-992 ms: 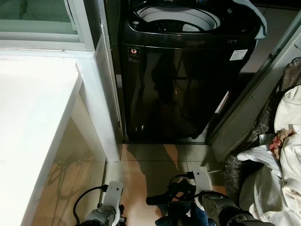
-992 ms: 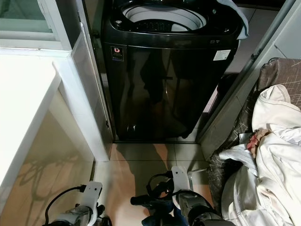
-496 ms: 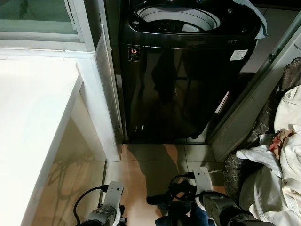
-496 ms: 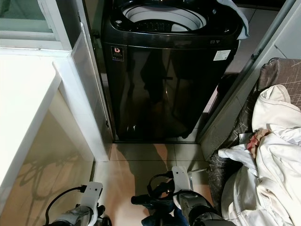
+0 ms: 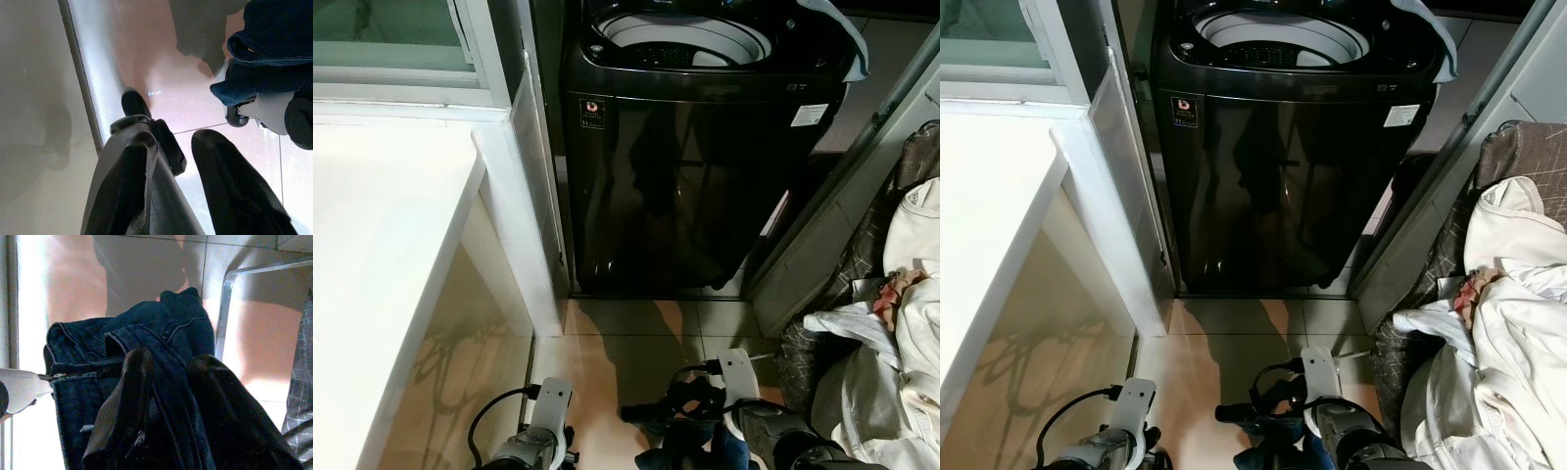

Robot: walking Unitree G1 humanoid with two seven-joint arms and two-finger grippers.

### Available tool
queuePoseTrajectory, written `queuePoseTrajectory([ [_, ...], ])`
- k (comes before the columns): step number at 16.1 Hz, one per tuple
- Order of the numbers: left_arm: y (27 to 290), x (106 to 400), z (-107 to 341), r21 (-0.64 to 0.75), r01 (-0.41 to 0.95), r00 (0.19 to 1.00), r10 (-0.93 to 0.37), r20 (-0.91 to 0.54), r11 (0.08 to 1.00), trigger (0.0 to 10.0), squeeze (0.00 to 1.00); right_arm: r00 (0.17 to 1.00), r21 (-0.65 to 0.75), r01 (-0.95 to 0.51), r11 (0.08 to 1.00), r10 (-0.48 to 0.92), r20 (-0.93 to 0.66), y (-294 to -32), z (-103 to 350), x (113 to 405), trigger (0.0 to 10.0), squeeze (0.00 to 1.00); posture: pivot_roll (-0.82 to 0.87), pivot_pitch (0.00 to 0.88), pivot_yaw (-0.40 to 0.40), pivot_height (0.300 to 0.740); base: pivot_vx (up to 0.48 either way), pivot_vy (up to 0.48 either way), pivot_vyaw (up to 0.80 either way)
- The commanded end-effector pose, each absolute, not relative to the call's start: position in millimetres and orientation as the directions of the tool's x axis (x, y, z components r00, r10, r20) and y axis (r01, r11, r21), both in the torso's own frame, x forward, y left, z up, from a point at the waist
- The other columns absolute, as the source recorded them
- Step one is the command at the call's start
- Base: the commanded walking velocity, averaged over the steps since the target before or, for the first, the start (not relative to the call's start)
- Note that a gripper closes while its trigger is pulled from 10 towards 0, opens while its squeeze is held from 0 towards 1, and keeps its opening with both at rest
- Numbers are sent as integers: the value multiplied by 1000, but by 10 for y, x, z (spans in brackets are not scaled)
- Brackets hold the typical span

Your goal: Clothes washing

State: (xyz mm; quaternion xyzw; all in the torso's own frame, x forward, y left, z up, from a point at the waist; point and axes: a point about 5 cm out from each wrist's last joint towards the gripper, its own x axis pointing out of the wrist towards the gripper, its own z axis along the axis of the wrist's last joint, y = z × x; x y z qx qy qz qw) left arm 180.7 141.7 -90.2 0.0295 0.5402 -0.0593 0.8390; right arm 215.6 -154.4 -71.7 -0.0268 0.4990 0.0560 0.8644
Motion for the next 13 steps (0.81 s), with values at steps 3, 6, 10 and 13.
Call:
queuePoseTrajectory([
  [3,1418,1805,-903,-13,141,414,-71,-908,990,10000,0,522,16,-105,994,68,-850,-1567,-664,2243,10000,0,-14,71,-63,740,0,0,0],
  [6,1419,1888,-859,10,206,488,-93,-868,979,10000,0,638,16,-94,995,72,-767,-1626,-372,2657,10000,0,-16,59,-58,740,0,0,0],
  [10,1344,2661,-320,-53,220,760,-205,-617,974,10000,0,793,43,-113,993,116,-598,-1533,151,3210,10000,0,-17,34,-42,740,0,0,0],
  [13,1355,3159,241,43,251,901,-218,-375,967,10000,0,889,24,-167,986,161,-428,-1394,603,3548,10000,0,-15,21,-35,740,0,0,0],
])
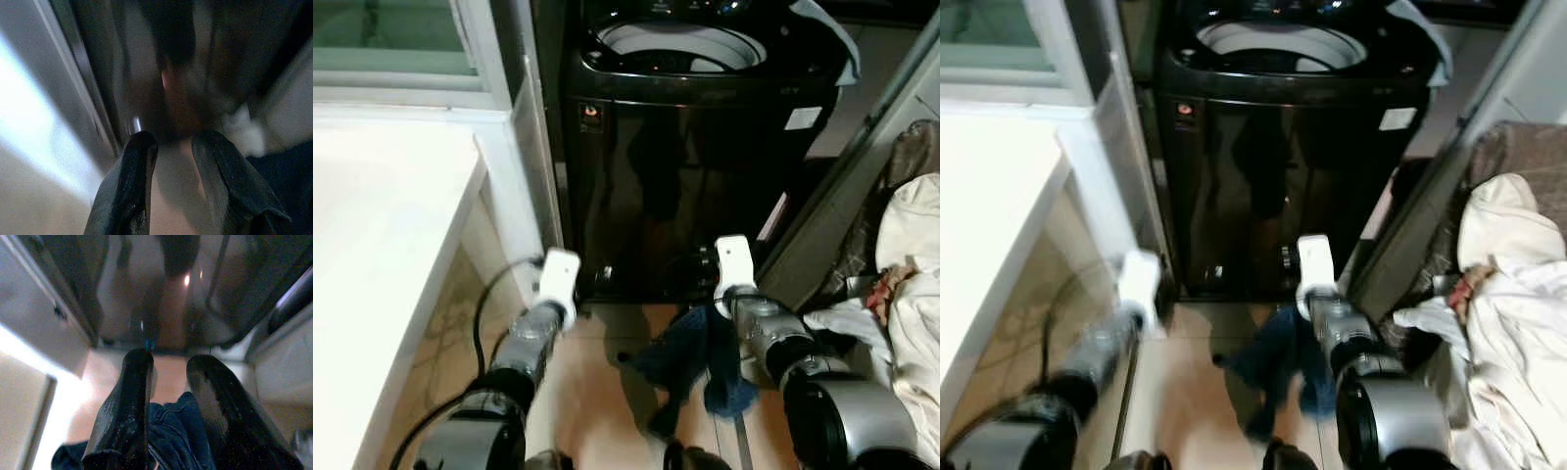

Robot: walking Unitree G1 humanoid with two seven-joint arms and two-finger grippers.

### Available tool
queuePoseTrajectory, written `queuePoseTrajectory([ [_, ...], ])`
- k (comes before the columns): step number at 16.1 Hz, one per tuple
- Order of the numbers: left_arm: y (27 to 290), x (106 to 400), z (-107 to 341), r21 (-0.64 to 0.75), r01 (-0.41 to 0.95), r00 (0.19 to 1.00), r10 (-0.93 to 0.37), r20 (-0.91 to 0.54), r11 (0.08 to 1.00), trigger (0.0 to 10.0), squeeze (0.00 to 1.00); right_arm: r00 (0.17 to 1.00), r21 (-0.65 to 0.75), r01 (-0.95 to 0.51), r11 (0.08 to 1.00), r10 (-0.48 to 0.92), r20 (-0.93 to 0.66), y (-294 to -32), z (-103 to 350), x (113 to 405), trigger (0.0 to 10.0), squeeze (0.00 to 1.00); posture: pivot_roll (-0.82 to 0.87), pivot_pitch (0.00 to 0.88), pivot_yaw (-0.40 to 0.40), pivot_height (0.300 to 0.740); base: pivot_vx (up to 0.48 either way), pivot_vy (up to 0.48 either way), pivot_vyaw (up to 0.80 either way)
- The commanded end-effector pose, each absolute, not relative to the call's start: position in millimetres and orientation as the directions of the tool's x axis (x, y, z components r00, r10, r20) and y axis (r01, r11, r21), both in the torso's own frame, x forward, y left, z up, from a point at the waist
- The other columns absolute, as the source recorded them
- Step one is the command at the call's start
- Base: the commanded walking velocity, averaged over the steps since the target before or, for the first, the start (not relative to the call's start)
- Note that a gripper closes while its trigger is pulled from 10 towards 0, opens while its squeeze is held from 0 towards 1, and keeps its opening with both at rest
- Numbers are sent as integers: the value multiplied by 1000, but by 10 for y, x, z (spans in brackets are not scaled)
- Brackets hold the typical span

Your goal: Clothes washing

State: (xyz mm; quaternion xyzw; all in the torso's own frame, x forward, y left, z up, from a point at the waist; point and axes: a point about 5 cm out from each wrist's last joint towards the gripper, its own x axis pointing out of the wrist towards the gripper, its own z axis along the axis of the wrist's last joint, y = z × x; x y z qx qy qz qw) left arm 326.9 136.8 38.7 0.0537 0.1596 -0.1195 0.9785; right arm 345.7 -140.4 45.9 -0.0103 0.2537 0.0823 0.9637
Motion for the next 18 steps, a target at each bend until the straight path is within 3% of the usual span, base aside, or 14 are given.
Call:
queuePoseTrajectory([
  [1,1371,3275,427,67,251,932,-222,-286,966,10000,0,909,30,-176,984,174,-378,-1364,741,3632,10000,0,-15,21,-35,740,0,0,0],
  [5,1420,3563,1241,166,348,935,-354,2,922,10000,0,975,67,-170,983,178,-131,-1412,1487,3977,10000,0,-7,9,-32,740,0,0,0],
  [7,1474,3557,1459,272,467,873,-488,11,841,10000,0,979,97,-203,974,204,2,-1453,1996,4124,10000,0,-11,9,-30,740,0,0,0],
  [9,1479,3514,1595,389,594,772,-635,-28,704,10000,0,962,97,-273,957,269,54,-1444,2310,4185,10000,0,-14,8,-29,740,0,0,0],
  [11,1520,3553,1682,436,584,771,-636,-33,685,10000,0,950,97,-311,945,306,66,-1442,2409,4194,10000,0,-17,7,-27,740,0,0,0],
  [13,1491,3556,1801,434,643,721,-690,-64,631,10000,0,911,64,-408,911,401,93,-1428,2537,4179,10000,0,-20,4,-24,740,0,0,0],
  [17,1412,3639,2150,452,675,659,-752,-15,583,10000,0,906,42,-404,914,394,154,-1554,2778,4167,10000,0,-31,0,-13,740,0,0,0],
  [18,1316,3654,2261,394,712,630,-777,6,581,10000,0,909,48,-390,919,377,176,-1561,2828,4169,10000,0,-37,0,-4,740,0,0,0],
])
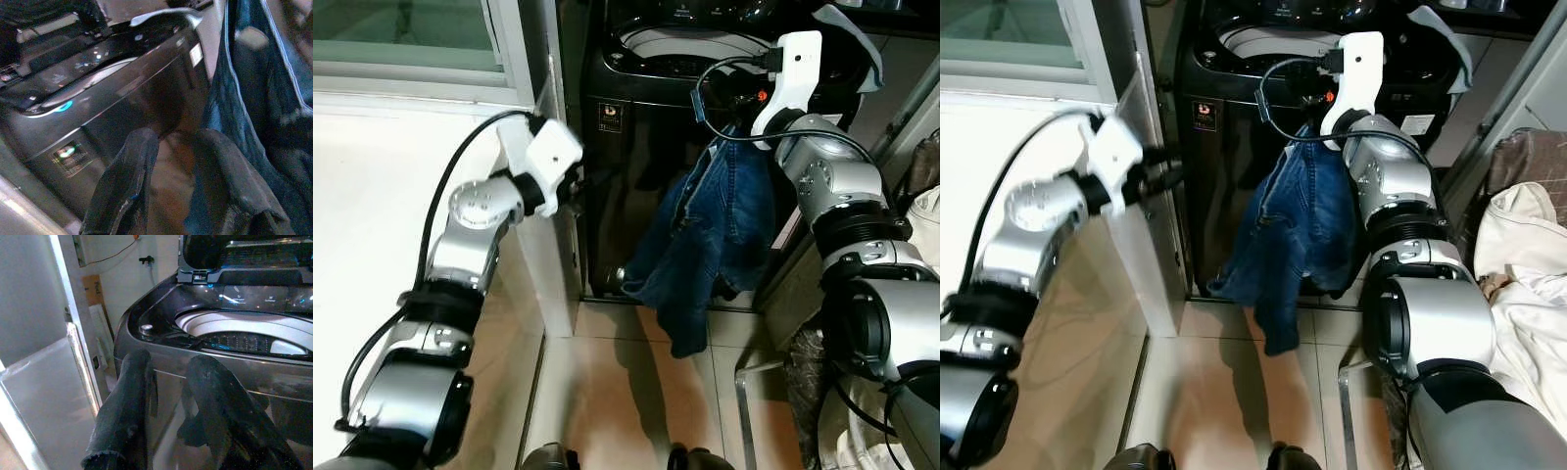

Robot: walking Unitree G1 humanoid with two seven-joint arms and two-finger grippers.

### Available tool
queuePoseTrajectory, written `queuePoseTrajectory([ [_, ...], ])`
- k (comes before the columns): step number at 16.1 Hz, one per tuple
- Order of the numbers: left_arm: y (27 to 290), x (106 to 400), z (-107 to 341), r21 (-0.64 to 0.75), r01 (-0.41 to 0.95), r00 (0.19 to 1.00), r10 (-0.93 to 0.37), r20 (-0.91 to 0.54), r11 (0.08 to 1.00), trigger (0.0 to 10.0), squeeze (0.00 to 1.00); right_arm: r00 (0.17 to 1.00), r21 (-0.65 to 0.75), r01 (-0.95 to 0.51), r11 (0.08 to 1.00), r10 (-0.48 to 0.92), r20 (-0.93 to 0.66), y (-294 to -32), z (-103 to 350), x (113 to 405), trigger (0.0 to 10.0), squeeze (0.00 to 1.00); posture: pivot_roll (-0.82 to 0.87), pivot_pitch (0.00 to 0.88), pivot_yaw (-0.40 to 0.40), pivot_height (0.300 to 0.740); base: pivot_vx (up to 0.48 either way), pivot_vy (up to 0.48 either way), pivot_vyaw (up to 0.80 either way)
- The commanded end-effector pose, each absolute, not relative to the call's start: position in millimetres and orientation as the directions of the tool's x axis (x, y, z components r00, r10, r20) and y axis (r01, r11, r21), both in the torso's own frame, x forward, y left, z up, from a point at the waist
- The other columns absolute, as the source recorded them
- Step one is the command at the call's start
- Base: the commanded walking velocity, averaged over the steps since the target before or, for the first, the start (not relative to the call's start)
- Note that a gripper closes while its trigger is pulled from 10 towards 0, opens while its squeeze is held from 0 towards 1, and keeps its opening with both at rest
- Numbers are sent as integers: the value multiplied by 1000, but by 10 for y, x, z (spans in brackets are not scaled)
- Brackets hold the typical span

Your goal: Clothes washing

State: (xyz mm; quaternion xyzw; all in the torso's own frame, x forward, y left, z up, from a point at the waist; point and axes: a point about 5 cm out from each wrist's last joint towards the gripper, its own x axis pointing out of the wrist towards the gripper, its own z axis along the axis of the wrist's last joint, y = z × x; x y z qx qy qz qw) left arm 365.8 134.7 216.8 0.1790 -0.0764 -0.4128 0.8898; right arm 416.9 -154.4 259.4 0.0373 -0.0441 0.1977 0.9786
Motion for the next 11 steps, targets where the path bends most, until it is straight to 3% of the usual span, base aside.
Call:
queuePoseTrajectory([
  [1,1237,3655,2318,348,741,608,-794,15,574,10000,0,913,57,-379,924,362,190,-1553,2856,4171,10000,0,-40,0,1,740,0,0,0],
  [7,916,3677,2458,338,753,582,-811,56,564,10000,0,894,66,-378,924,345,284,-1345,2971,4114,10000,0,-52,0,16,740,0,0,0],
  [11,883,3610,2331,342,787,547,-837,-2,513,10000,0,896,54,-368,928,339,288,-1318,2947,4084,10000,0,-47,2,19,740,0,0,0],
])
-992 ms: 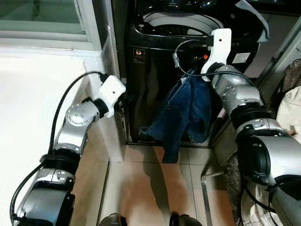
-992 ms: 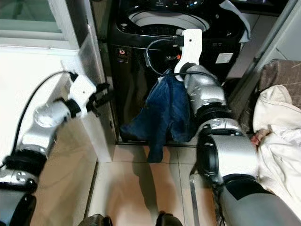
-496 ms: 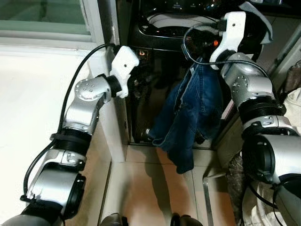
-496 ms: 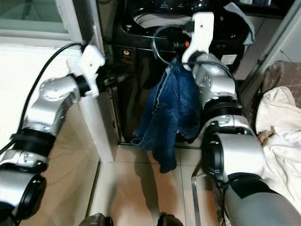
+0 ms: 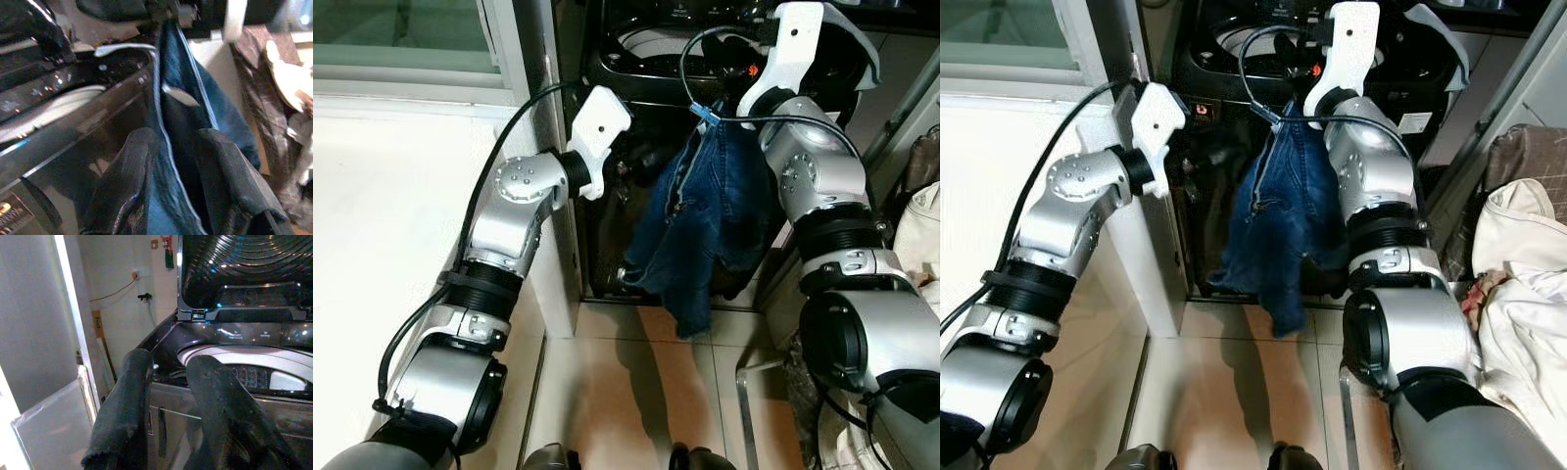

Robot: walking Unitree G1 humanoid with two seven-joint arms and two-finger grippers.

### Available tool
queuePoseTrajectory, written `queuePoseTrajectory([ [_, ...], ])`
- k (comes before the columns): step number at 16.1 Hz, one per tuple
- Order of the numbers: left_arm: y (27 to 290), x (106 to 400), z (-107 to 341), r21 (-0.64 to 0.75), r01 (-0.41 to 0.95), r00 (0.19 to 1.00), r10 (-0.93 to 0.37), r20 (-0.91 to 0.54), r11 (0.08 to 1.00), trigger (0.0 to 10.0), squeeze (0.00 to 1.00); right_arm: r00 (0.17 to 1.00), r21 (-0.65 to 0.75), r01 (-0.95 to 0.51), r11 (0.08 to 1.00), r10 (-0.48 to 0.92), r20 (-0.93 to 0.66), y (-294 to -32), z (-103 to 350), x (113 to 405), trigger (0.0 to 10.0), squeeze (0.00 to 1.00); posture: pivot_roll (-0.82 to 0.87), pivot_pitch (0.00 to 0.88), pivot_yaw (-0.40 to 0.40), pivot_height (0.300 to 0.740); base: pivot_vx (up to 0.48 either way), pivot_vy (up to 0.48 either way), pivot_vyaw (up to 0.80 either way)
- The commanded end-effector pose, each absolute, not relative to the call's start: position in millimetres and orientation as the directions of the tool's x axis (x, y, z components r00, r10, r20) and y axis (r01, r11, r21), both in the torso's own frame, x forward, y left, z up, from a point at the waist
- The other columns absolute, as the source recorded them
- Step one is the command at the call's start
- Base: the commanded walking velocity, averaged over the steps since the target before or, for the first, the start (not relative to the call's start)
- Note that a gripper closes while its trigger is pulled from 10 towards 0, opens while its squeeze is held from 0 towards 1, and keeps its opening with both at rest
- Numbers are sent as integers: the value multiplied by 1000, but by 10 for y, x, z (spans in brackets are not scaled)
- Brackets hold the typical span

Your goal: Clothes washing

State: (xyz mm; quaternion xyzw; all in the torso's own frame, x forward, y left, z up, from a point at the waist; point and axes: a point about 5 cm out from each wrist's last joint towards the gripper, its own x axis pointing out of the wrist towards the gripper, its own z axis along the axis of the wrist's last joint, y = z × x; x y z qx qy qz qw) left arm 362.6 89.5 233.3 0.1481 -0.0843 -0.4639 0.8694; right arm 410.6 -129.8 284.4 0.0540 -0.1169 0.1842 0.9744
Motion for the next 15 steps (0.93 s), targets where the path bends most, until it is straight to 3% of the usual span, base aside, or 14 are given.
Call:
queuePoseTrajectory([
  [1,891,3607,2269,336,793,547,-837,-29,507,10000,0,892,67,-365,929,328,312,-1341,2994,4076,10000,0,-45,5,19,740,0,0,0],
  [5,939,3667,2246,337,774,584,-810,-54,536,10000,0,857,107,-372,922,297,421,-1374,3259,3997,10000,0,-53,3,26,740,0,0,0],
  [9,798,3704,2333,388,757,583,-812,-38,526,10000,0,842,122,-389,913,298,449,-1308,3331,3963,10000,0,-71,0,28,740,0,0,0],
  [10,767,3736,2336,388,750,592,-805,-33,536,10000,1000,835,124,-399,908,304,459,-1276,3363,3945,10000,0,-74,0,27,740,0,0,0],
  [15,752,3822,2479,445,690,635,-773,6,571,10000,1000,819,119,-426,897,326,472,-1234,3406,3888,10000,0,-81,0,21,740,0,0,0],
])
